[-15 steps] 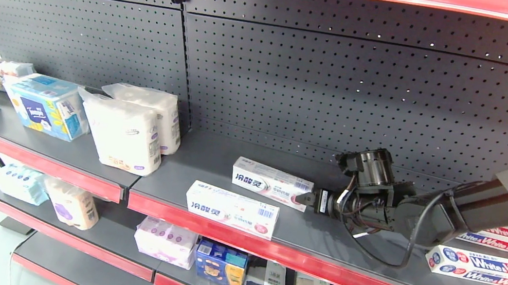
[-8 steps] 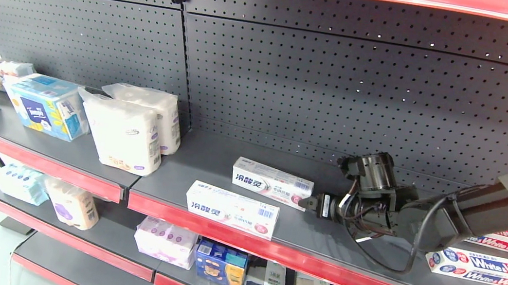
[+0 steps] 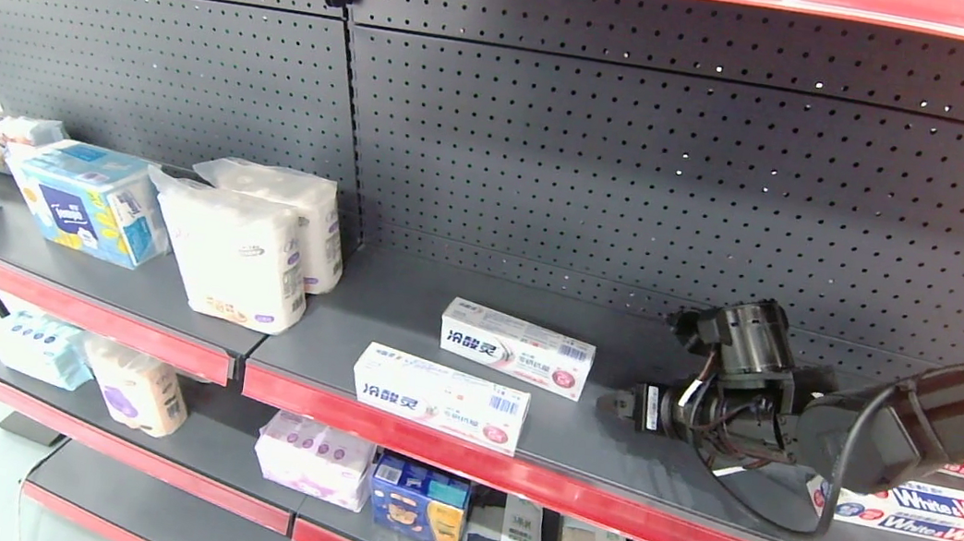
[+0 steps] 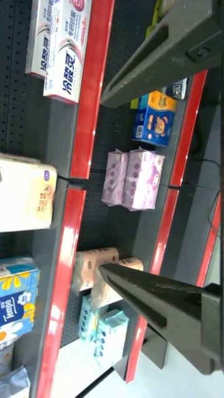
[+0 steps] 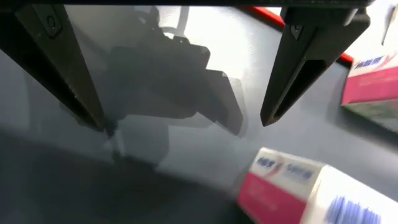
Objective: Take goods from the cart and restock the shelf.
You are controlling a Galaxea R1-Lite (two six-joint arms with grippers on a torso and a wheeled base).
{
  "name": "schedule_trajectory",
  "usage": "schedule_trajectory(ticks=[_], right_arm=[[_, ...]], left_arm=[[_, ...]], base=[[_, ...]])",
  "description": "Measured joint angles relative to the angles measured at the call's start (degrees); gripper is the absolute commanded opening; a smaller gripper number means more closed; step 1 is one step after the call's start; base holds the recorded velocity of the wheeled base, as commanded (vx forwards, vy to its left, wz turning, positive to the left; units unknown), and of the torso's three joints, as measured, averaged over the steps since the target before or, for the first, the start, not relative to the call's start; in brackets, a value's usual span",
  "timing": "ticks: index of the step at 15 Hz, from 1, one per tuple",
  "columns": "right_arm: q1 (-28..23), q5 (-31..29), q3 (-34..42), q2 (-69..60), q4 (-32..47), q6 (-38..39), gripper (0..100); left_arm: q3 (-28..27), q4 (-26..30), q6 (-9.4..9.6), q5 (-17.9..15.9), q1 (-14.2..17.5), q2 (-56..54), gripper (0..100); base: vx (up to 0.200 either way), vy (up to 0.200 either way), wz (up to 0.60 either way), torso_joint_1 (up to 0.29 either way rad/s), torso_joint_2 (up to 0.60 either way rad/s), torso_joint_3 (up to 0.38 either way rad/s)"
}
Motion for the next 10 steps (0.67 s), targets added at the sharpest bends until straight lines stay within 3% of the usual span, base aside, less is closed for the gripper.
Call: schedule_trajectory(ticks=[10], right_arm=[[0.5, -1.2, -3.7, 1.4, -0.4, 2.8, 100]], left_arm=[[0.0, 0.0, -0.02, 0.0, 0.0, 0.0, 100]], base=[[0.000, 0.000, 0.00, 0.000, 0.00, 0.000]])
